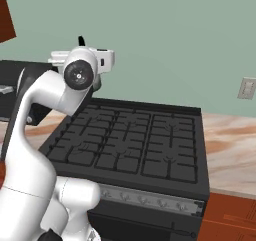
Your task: Pick the kettle from the cabinet and place it on a stove burner. Then pick the pot from the counter and place it on another stove burner. Finally, turn both burners on.
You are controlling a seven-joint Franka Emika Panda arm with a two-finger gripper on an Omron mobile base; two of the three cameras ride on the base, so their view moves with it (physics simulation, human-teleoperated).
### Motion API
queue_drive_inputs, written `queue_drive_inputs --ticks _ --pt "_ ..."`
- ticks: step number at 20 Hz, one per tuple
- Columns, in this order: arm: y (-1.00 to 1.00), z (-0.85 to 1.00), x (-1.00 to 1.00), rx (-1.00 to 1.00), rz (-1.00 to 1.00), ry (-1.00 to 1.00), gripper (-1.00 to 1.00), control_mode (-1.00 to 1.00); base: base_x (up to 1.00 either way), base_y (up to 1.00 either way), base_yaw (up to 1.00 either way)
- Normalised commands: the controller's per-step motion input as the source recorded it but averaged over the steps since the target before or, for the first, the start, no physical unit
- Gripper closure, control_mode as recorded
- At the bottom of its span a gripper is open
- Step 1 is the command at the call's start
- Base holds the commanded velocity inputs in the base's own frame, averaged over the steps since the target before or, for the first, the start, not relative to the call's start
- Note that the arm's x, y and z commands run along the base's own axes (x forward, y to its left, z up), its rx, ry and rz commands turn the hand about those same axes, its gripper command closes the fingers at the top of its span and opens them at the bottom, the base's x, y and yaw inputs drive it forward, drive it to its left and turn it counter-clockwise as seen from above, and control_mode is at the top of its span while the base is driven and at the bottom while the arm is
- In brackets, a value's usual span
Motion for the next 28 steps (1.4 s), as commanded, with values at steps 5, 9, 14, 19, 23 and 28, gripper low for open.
queue_drive_inputs --ticks 5,9,14,19,23,28 --pt "0.00 -0.08 0.23 0.00 -0.04 0.01 1.00 -1.00 0.00 0.00 0.00" --pt "0.00 -0.11 0.21 0.00 -0.06 0.00 1.00 -1.00 0.00 0.00 0.00" --pt "0.00 -0.07 0.17 0.00 -0.11 0.00 1.00 -1.00 0.00 0.00 0.00" --pt "0.08 -0.03 0.21 0.00 -0.03 0.00 1.00 -1.00 0.00 0.00 0.00" --pt "0.08 -0.04 0.20 0.00 0.00 0.00 1.00 -1.00 0.00 0.00 0.00" --pt "0.02 -0.03 0.18 0.00 0.00 0.00 1.00 -1.00 0.00 0.00 0.00"
